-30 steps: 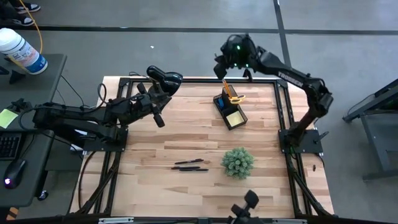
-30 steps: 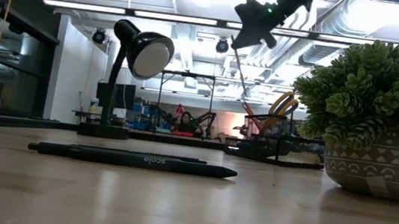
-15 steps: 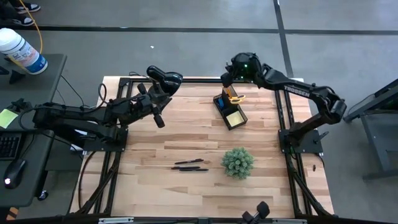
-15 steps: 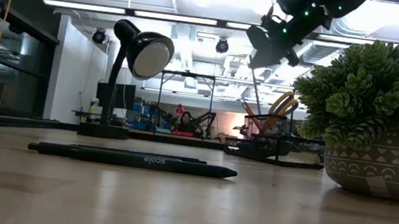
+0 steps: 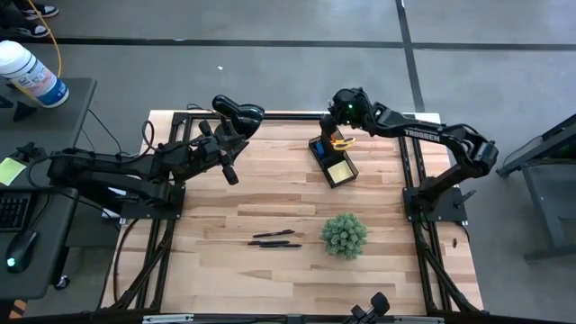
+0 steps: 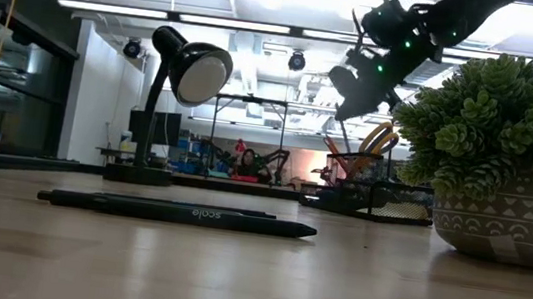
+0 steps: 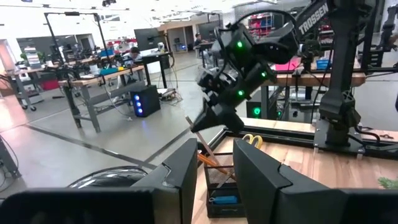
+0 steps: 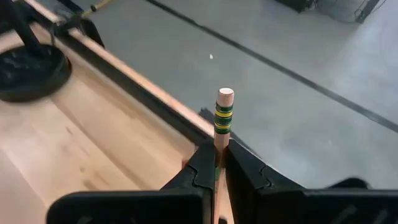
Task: Pick and place office supplies into organizer
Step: Put the white pencil into the desk organizer, then put the top black pen into the desk organizer
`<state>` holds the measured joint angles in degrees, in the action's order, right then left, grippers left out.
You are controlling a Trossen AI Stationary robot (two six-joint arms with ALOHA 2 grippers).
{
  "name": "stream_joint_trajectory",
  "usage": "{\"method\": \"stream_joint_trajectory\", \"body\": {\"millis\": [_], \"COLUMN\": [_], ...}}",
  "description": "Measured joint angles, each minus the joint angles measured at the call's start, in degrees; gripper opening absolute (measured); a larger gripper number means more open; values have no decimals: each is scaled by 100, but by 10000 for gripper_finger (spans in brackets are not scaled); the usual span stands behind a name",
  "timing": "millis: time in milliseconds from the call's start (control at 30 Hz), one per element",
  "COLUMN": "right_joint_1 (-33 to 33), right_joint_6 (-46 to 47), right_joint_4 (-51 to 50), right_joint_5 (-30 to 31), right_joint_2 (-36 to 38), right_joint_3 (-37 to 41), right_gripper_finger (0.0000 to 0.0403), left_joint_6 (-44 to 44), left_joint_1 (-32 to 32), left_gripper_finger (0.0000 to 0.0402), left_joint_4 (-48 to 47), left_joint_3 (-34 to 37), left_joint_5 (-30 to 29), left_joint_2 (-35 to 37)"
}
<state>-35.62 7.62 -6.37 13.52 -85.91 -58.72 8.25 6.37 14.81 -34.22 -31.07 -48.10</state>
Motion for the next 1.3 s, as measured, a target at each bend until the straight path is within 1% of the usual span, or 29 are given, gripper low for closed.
{"method": "stream_joint_trajectory", "body": {"millis": [167, 233, 500, 600, 700, 767, 900, 967, 1100, 1233, 1300], "right_joint_1": [0, 0, -19, -35, -39, -41, -39, -1, 168, 523, 775], "right_joint_6": [219, 395, 479, 349, 188, 140, 112, 94, 99, -181, -346], "right_joint_4": [-22, -25, 134, 123, 121, 130, 160, 164, 168, 133, 25], "right_joint_5": [-123, -176, -247, -253, -264, -556, -1862, -2374, -2809, -3261, -3364], "right_joint_2": [-2, -2, -2, -3, -4, -4, -4, -4, -4, -2, -4], "right_joint_3": [283, 345, 278, 188, -20, -224, -621, -787, -1001, -1036, -1034], "right_gripper_finger": [14, 22, 115, 140, 157, 163, 165, 163, 157, 152, 151], "left_joint_6": [-3, -9, -8, -8, -9, -7, -80, -236, -269, -309, -438], "left_joint_1": [0, 0, 0, 0, 0, 0, 0, 0, 0, -4, -6], "left_gripper_finger": [92, 92, 92, 92, 92, 92, 92, 92, 92, 92, 92], "left_joint_4": [0, 0, 0, 0, -8, -91, -402, -446, -437, -439, -467], "left_joint_3": [0, 0, 0, 0, 0, 0, 0, 0, 0, 0, 0], "left_joint_5": [0, -1, -2, -2, 19, 47, 63, 120, 668, 1311, 1432], "left_joint_2": [0, 0, 0, 0, 0, 4, 4, 4, 4, 4, 4]}}
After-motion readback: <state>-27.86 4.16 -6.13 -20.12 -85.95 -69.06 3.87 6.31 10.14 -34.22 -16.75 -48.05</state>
